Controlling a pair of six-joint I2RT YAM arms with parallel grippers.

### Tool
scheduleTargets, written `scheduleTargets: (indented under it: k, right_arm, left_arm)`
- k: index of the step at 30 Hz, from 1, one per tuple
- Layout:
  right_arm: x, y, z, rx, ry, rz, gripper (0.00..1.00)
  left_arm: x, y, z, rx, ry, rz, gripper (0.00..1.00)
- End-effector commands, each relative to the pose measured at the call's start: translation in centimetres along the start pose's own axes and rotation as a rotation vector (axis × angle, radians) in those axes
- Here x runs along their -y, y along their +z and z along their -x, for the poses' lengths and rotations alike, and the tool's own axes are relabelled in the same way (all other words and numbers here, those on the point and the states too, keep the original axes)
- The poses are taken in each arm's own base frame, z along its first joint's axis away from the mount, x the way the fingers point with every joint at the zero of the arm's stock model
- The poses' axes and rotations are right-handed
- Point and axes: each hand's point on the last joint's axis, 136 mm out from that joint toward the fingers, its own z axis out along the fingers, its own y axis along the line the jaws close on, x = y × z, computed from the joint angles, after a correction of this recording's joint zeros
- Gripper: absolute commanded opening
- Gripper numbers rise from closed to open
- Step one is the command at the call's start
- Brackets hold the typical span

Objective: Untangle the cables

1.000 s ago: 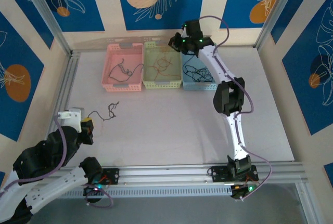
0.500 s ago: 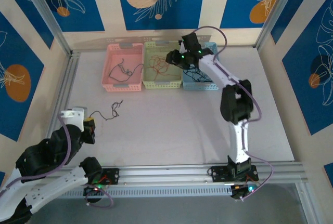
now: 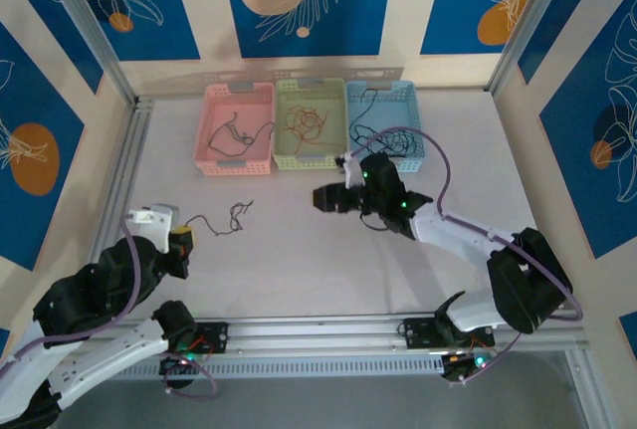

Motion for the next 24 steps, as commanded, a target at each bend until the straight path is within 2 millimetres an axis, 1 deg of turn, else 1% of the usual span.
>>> scheduleTargets:
  k: [1,3,8,11,17,20,24]
  right_arm:
    - [-4.5,-1.0,0.9,0.104,-0.171,0.145,0.54]
    - [-5.5,-0.9,-0.2,0.099,-0.221,0.165,0.55]
    - [-7.1,-0.9,-0.6,0.131,-0.293,0.190,0.56]
    - [-7.5,-0.7,-0.8,0.133,-0.327,0.195,0.56]
    - [-7.5,-1.0,-0.9,0.138,-0.363,0.177,0.57]
    - [-7.5,-1.1,-1.6,0.111,-0.401,0.182,0.57]
    - [-7.4,-1.8,-2.5,0.102,-0.465,0.187,0.57]
  left_arm:
    - [2.6,-0.8,1.8,0.040,-0.064,-0.143,0.00]
    - [4.2,-0.8,2.3,0.039,-0.100,-0.224,0.00]
    - [6.4,-0.7,2.8,0.010,-0.149,-0.317,0.00]
    - [7.6,-0.9,3.1,-0.001,-0.168,-0.375,0.00]
    - [8.4,-1.4,3.5,-0.013,-0.188,-0.425,0.00]
    - [8.8,-1.5,3.3,-0.033,-0.188,-0.442,0.00]
    - [8.9,-1.8,3.3,-0.044,-0.185,-0.449,0.00]
